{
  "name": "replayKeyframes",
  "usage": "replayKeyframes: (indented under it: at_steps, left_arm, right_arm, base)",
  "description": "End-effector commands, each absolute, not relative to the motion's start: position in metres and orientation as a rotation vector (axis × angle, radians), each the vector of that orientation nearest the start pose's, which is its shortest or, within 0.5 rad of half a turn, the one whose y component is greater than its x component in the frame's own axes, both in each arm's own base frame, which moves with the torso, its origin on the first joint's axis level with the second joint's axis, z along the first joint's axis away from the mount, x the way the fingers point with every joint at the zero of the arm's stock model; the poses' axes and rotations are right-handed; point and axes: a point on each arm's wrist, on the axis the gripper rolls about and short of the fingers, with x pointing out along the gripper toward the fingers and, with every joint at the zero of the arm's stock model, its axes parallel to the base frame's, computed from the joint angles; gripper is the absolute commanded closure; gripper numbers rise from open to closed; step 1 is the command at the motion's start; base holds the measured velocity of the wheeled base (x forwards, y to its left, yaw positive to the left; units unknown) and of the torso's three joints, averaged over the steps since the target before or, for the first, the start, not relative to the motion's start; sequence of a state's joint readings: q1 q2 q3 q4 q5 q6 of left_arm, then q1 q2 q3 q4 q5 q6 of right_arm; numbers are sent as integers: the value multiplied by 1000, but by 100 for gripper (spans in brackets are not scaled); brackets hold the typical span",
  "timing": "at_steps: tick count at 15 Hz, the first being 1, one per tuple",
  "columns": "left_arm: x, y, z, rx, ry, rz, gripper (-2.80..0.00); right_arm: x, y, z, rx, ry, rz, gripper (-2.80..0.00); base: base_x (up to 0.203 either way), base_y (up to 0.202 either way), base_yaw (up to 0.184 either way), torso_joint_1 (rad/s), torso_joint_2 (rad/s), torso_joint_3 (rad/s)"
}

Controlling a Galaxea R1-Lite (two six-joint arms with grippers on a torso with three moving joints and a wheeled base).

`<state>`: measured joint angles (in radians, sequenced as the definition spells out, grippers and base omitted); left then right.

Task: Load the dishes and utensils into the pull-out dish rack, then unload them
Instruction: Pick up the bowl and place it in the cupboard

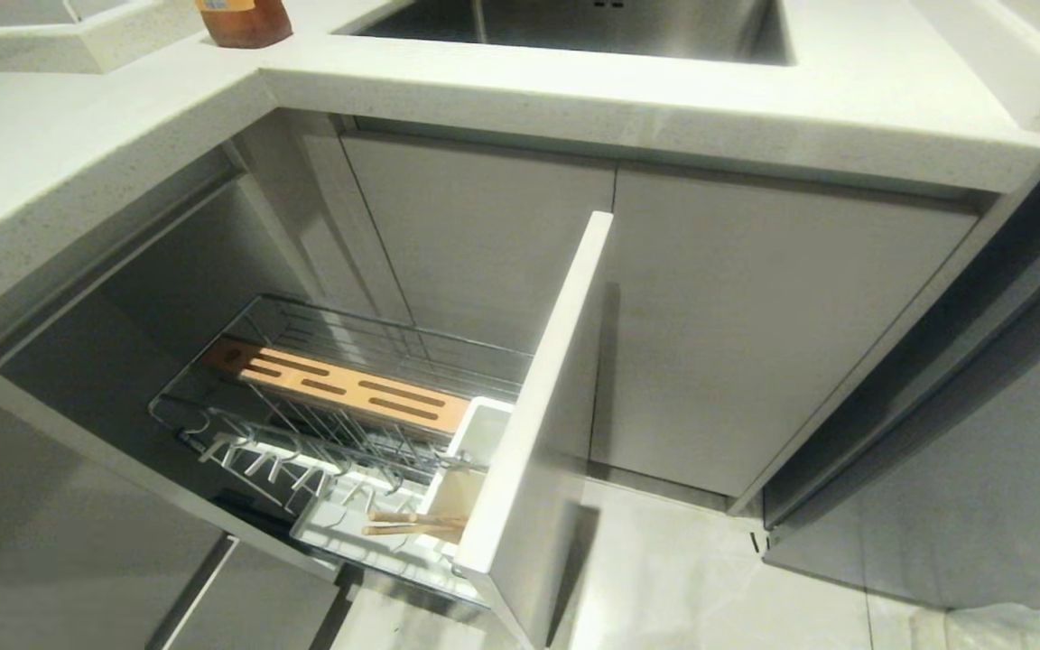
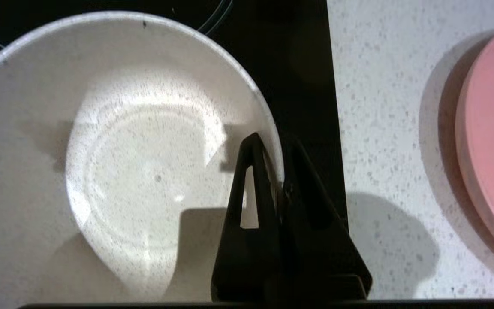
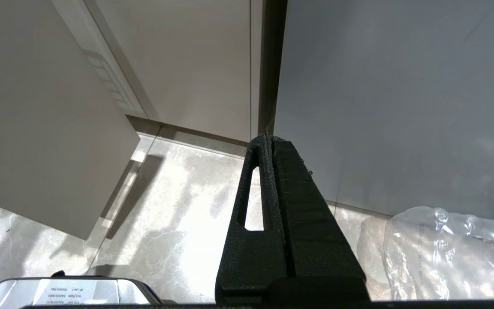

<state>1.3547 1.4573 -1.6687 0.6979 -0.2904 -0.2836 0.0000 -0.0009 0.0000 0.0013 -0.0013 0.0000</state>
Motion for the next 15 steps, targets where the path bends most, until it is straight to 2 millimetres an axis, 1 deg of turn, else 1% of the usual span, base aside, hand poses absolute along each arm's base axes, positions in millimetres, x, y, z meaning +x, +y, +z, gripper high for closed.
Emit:
replayKeyframes:
  at_steps: [1,5,7,9,12,15]
  left_arm:
    - [50,194,366,-615,183,1087,0]
    - [49,177,372,-587,164,1069,0]
    - [47,160,379,-529,154,1014,0]
    - [47,138,384,-481,155,971,0]
    - [45,98,396,-405,103,895,0]
    - [39,53,403,-388,36,731,0]
  right_arm:
    - [-23,0,75,0,0,-2,0]
    - [-23,0,75,0,1,-1,0]
    - [-23,0,75,0,2,0,0]
    - [-23,0,75,0,0,0,0]
    - [-23,0,75,0,1,-2,0]
    - [-23,0,75,0,1,-1,0]
  base:
    - [0,0,0,0,0,0]
    - [0,0,0,0,0,0]
    - [0,0,0,0,0,0]
    - [0,0,0,0,0,0]
    - [0,0,0,0,0,0]
    - [0,0,0,0,0,0]
